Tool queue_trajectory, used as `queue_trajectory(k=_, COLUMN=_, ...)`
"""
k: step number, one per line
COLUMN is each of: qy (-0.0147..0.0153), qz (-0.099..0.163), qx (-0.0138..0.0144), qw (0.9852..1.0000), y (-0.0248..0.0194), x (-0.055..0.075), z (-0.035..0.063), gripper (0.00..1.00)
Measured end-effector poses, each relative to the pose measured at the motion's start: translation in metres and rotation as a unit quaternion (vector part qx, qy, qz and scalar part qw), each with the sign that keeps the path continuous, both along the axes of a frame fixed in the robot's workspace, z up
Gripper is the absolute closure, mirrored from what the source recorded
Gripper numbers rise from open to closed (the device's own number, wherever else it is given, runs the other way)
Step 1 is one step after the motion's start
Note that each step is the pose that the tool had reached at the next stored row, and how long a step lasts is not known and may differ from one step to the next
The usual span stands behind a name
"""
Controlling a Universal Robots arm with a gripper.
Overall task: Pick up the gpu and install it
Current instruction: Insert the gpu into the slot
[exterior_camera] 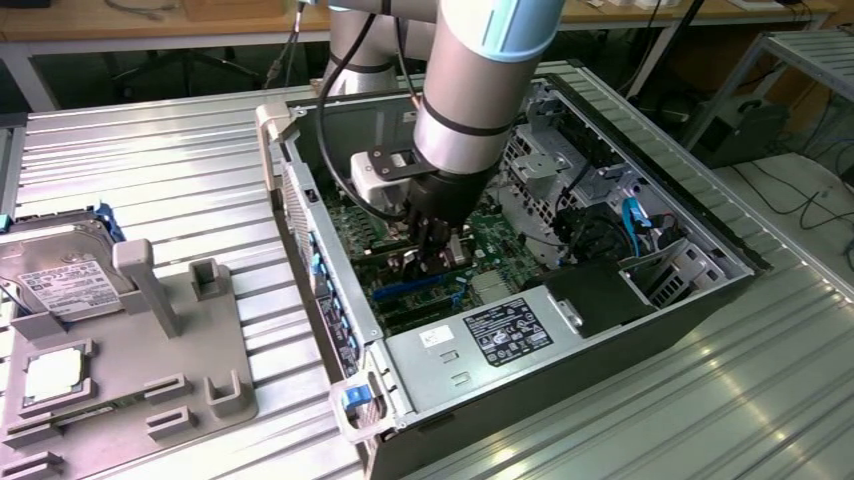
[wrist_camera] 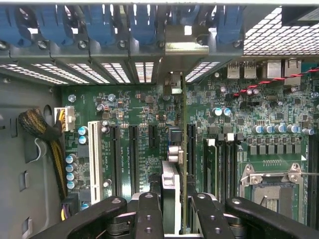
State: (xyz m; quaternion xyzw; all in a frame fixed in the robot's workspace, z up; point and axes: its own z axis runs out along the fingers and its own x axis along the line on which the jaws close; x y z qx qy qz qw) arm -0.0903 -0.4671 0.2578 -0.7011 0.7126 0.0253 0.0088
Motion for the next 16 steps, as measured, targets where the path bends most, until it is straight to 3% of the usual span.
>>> queue_trajectory(k=16, qy=0.0003, qz=0.000, qx=0.0001, qw=1.0000, y=0.0006, x=-0.0003, z=-0.0032, gripper=0.72)
